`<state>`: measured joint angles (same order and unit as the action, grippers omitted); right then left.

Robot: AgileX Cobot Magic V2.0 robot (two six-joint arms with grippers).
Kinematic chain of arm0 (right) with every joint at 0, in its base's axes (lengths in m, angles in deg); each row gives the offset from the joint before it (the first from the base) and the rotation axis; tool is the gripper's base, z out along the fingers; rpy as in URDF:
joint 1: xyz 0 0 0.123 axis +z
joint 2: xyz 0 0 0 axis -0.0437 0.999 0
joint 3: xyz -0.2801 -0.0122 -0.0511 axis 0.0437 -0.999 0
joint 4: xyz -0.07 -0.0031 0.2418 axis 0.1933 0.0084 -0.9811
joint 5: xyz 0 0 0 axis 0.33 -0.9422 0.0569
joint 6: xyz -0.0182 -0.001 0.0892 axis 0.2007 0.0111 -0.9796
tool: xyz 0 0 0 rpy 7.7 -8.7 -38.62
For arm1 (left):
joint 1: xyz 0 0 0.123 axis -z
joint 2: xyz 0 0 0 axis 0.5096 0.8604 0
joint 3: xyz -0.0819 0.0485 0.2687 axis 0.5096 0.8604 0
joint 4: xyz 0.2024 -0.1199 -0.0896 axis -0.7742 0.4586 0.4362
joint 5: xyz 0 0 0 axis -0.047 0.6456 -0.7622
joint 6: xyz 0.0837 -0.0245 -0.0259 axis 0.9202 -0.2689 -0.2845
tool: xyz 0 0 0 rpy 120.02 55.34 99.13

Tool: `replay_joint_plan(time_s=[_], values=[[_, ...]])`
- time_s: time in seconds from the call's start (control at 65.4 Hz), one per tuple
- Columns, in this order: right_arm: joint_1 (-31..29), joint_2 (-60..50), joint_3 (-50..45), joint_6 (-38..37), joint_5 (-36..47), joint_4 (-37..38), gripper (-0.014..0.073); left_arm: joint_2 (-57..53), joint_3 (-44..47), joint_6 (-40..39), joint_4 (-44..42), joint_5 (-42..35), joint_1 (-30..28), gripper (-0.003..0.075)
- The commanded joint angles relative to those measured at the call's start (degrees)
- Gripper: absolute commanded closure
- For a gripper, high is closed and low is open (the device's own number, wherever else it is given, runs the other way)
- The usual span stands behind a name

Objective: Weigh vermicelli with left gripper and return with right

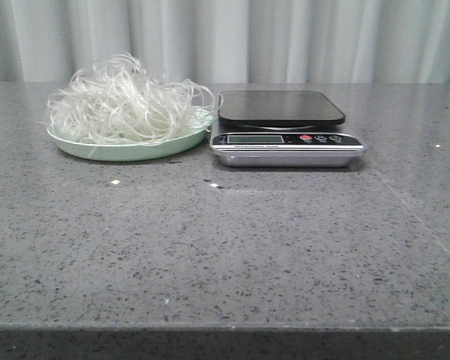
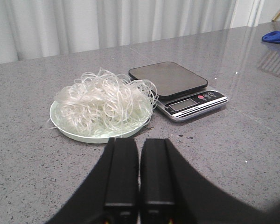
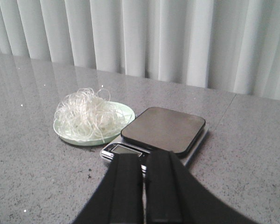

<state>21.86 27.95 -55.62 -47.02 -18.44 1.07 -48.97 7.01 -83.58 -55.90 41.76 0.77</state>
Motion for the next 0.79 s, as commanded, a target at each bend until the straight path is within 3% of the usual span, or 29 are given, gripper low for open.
replay_joint_plan(time_s=[0.0, 0.612, 0.78], values=[[-0.20, 0.40, 1.49, 0.33, 4.80, -0.50, 0.0435, 0.56, -1.37, -0.44, 0.52, -4.31, -0.04, 0.0594], [-0.20, 0.40, 1.49, 0.33, 4.38, -0.50, 0.0435, 0.56, -1.37, -0.44, 0.52, -4.31, -0.04, 0.0593], [-0.20, 0.40, 1.49, 0.33, 4.38, -0.50, 0.0435, 0.67, 2.37, 1.23, -6.46, -10.66, -2.58, 0.0593]])
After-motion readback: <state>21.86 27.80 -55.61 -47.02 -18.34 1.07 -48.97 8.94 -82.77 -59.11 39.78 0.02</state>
